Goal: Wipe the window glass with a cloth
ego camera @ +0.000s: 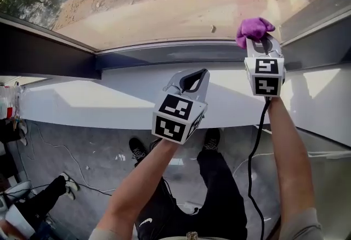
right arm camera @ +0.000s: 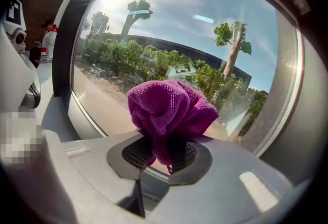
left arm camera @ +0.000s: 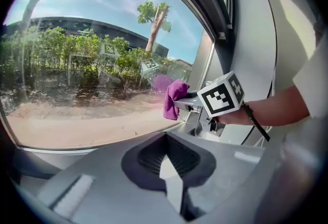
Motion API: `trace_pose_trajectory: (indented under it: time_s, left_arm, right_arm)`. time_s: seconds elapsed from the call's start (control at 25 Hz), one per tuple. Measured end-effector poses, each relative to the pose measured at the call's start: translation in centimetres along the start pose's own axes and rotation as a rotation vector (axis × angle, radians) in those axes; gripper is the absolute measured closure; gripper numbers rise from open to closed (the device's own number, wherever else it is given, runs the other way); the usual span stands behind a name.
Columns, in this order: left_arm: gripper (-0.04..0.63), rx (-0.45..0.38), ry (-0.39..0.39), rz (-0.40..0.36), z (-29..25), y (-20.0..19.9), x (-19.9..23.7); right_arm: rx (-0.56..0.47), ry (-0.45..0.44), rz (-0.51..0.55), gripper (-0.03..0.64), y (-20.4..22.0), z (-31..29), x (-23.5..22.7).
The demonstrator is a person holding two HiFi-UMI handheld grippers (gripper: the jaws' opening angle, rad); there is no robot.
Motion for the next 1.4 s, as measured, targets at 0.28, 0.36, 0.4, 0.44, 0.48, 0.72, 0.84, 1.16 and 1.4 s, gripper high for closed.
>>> trace_pose_trajectory:
  time_s: [0.28,0.36,0.4,0.44,0.48,0.72,0.84,1.16,1.4]
  left_arm:
    - [0.595,0.020,0.040,-0.040,-5.4,-2.0,-4.8]
    - [0.595,0.026,0.049,-0.053,-6.5,-2.5,-5.7]
    - [0.595,0.027,0.053,-0.058,-6.9,-2.7,-6.2]
    - [0.595,0.030,0.057,-0.063,-7.4,-2.9,-6.6]
    - [0.595,0.033,0.060,-0.068,-7.9,-3.0,-7.0]
    - [0.595,0.056,0.081,-0.098,-9.7,-3.3,-8.8]
    - [0.595,0.051,0.091,-0.120,-10.3,-4.1,-9.4]
    - [0.595,0.054,0.093,-0.112,-10.7,-3.8,-9.4]
    - [0.595,0.063,0.072,-0.091,-10.7,-2.8,-8.5]
  right_arm:
    - [0.052,0.098,-0.077,0.514,4.5,0.9,-9.5]
    - [0.064,0.126,-0.105,0.514,5.7,1.0,-11.7]
    - [0.073,0.142,-0.126,0.514,6.3,1.0,-12.6]
    - [0.083,0.158,-0.154,0.514,6.8,1.1,-13.5]
    - [0.096,0.177,-0.186,0.514,7.3,1.0,-14.3]
    - [0.148,0.276,-0.301,0.515,9.1,1.1,-17.1]
    - [0.171,0.314,-0.319,0.515,9.7,1.1,-17.8]
    - [0.252,0.359,-0.430,0.515,12.3,0.9,-17.9]
    - [0.263,0.372,-0.472,0.515,13.4,-0.5,-17.8]
Point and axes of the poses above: the fingertips, and each gripper's own axes: z backward along the fingers, x to its left, y out of its underside, the point moved 2 cm from there along z, backward along the fingers, and after that the axes turned 6 degrees about -z, right-handed, at the moved point
